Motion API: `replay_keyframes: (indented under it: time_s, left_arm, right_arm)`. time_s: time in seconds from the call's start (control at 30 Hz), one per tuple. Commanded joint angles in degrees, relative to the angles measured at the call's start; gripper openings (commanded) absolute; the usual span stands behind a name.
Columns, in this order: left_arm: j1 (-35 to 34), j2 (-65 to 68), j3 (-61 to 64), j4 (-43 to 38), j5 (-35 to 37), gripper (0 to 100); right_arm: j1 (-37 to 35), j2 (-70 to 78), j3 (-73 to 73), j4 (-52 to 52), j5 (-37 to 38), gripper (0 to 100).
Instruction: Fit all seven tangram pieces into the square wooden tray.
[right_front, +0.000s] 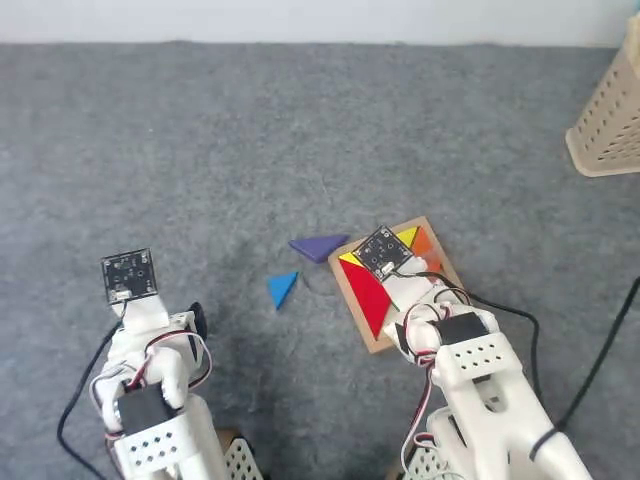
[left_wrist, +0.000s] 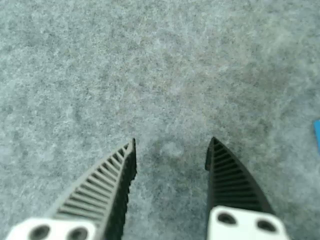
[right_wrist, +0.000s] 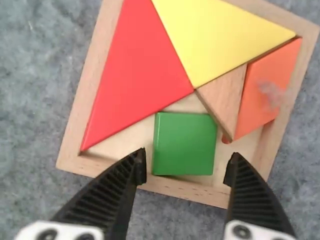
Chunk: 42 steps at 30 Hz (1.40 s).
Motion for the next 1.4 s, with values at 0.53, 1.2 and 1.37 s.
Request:
replay_keyframes:
  time_s: [0.53, 1.2, 1.37]
  left_arm:
    - [-0.26, -1.14, -0.75, 0.18, -0.35, 22]
    - [-0.26, -1.14, -0.75, 0.18, -0.35, 22]
    - [-0.26, -1.14, -0.75, 0.18, -0.35, 22]
  right_arm:
    - [-0.13, 20.97, -16.44, 3.38, -4.31, 25.3]
    - [0.66, 21.14, -16.62, 1.63, 7.47, 14.0]
    - [3.21, 21.05, -18.29, 1.36, 14.24, 14.0]
